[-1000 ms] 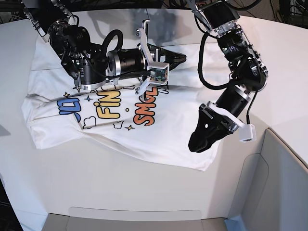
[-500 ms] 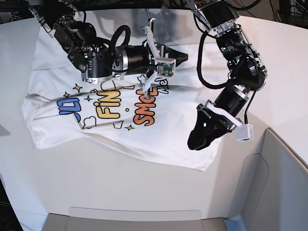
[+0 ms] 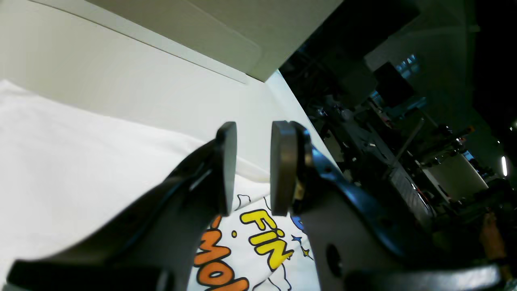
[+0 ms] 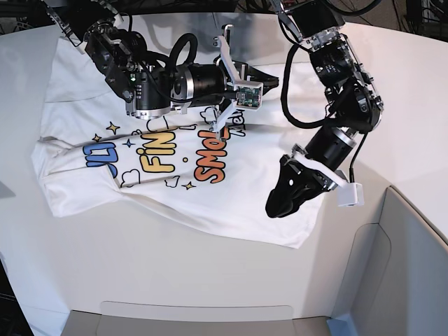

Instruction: Layout the t-shirt on the table in an organized manner, then fold the t-shirt properly

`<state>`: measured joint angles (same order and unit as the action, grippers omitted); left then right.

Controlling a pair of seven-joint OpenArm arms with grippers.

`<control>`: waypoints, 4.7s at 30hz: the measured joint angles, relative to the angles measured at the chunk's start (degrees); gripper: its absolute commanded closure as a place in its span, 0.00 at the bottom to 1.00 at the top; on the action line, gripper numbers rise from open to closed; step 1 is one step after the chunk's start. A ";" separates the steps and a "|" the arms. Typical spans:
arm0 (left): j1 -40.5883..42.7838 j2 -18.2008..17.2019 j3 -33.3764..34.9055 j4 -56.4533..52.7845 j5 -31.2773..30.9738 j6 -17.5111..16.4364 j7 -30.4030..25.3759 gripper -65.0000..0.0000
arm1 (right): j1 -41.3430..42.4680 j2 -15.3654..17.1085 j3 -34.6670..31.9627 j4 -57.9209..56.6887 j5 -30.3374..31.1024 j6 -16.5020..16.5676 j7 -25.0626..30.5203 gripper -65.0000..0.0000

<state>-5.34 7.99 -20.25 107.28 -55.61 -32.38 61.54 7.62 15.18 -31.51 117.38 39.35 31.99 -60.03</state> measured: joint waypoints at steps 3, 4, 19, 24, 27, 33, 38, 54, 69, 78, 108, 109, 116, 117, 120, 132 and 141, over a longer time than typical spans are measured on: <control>0.57 -0.09 0.07 0.00 0.13 0.04 -0.02 0.76 | 0.00 0.00 0.00 0.00 -0.42 -0.02 -0.02 1.00; 0.57 -0.22 0.07 0.00 0.13 0.04 0.00 0.76 | 0.00 -0.02 -0.02 0.00 -0.61 0.00 0.00 1.00; -0.07 -0.68 0.48 1.46 0.35 0.17 0.24 0.76 | 0.00 -0.13 -2.16 0.00 -4.87 -0.04 0.24 1.00; -0.07 -2.43 1.53 1.46 0.59 0.20 3.50 0.76 | 0.00 -0.20 -4.87 0.00 -6.64 -0.07 0.22 1.00; -0.09 -1.86 1.90 1.44 0.44 0.11 3.76 0.76 | 0.00 -0.13 -5.16 0.00 -6.62 -0.07 0.22 1.00; -0.09 -2.19 -0.52 1.44 0.22 0.02 3.78 0.76 | 0.02 0.04 -5.05 0.00 -6.67 -0.04 0.42 1.00; -0.04 -2.38 -3.08 -1.18 0.44 0.22 3.19 0.76 | 0.00 0.02 -5.18 0.00 -6.75 -0.02 0.42 1.00; -3.37 -2.12 -2.82 -12.26 0.09 -0.04 3.98 0.75 | 0.31 -0.09 -7.69 0.02 -6.80 0.00 0.44 1.00; -4.87 -4.70 5.90 -14.58 5.97 0.17 4.31 0.75 | 0.00 0.09 -8.00 0.11 -6.78 -0.07 3.39 1.00; -5.11 -7.19 7.56 -14.05 7.41 0.20 3.15 0.75 | 0.09 -0.04 -10.56 0.15 -10.88 -0.02 3.34 1.00; -0.92 -14.91 5.25 -6.21 7.04 -0.15 3.82 0.75 | -7.06 -2.84 -0.15 0.04 -17.09 -3.76 3.76 1.00; -0.24 -15.69 3.32 -5.05 7.50 -0.15 3.87 0.75 | -7.43 -2.84 1.84 0.04 -17.29 -3.74 3.41 1.00; 4.42 -19.43 -8.13 -2.16 -5.20 -7.89 9.18 0.76 | -10.03 -2.86 18.21 0.04 -16.94 -3.80 3.50 1.00; 5.05 -19.76 -9.33 -2.14 -6.40 -7.74 10.97 0.76 | -10.27 -2.82 20.87 0.04 -17.07 -3.87 3.50 1.00; 7.23 -21.33 -14.53 -2.03 -6.91 -7.54 13.05 0.76 | -10.71 -2.64 29.11 0.04 -17.05 -3.89 3.43 1.00; 16.41 -30.86 -17.38 -1.92 -7.28 -7.54 13.00 1.00 | -21.16 -2.58 53.88 0.00 -11.04 -3.89 3.08 1.00; 21.24 -31.78 -28.15 -1.90 -0.90 -7.54 13.27 1.00 | -37.73 -4.83 73.70 0.00 6.62 -4.04 3.15 1.00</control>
<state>15.90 -23.79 -48.40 105.38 -56.51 -39.92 74.81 -30.11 10.35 42.19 117.38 45.98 27.94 -56.88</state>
